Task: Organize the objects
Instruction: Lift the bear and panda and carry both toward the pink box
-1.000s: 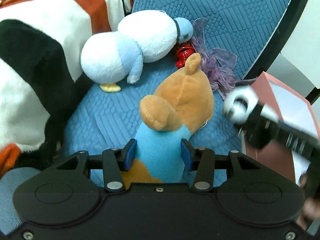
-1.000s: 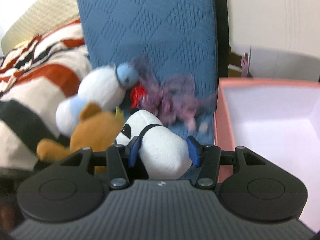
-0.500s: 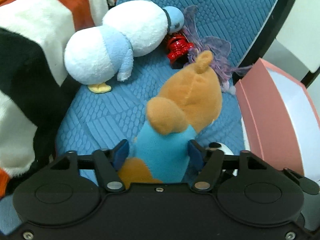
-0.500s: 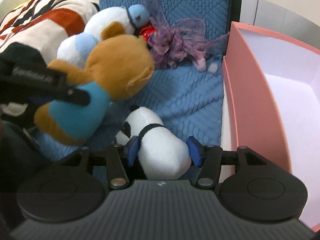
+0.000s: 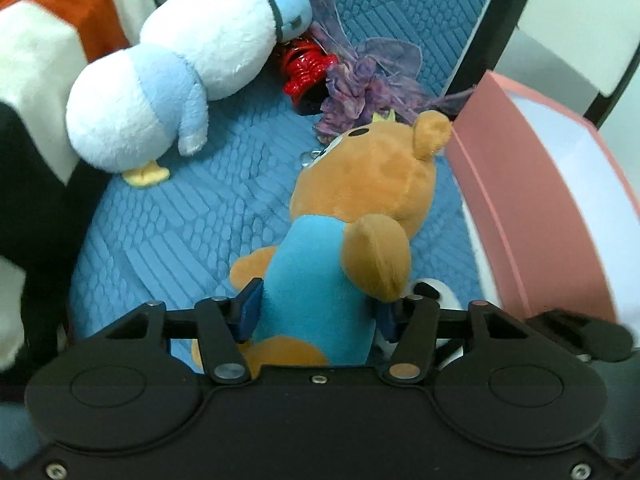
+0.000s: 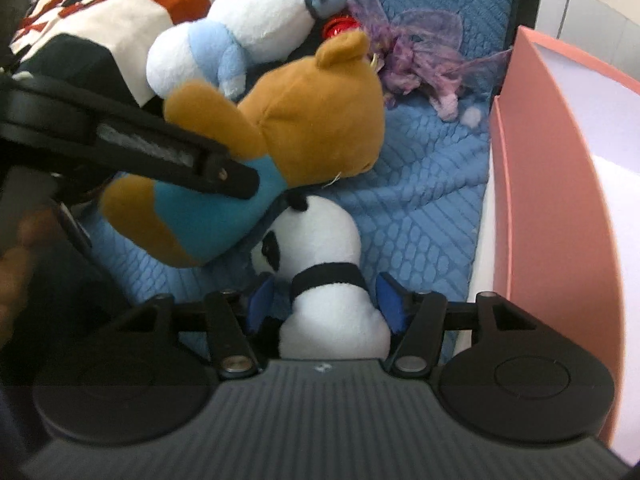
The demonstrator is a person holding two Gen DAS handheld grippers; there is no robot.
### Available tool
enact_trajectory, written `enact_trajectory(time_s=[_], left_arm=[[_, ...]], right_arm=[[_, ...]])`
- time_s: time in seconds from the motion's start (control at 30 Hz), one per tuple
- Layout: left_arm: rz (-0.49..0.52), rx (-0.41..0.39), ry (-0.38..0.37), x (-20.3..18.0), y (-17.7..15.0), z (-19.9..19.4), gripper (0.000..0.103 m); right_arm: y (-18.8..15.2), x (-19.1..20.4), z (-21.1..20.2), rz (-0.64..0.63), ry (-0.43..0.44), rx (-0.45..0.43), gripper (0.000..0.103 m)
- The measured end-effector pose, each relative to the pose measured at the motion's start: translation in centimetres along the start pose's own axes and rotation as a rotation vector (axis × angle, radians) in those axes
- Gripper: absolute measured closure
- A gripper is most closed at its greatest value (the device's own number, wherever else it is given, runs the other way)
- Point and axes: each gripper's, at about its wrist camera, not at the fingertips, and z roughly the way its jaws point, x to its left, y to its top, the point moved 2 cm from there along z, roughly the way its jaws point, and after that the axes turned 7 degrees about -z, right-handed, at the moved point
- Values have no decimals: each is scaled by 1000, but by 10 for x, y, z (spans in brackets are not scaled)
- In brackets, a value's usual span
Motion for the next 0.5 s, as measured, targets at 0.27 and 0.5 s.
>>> enact_trajectory(time_s=[0.27, 0.5], left_arm=[[-136, -36, 33, 2, -18, -35, 51], [-106, 40, 43, -3, -33, -21, 36]], right_arm=[[-3, -5, -13, 110, -35, -31, 58], [-15, -12, -18, 169, -76, -27, 58]])
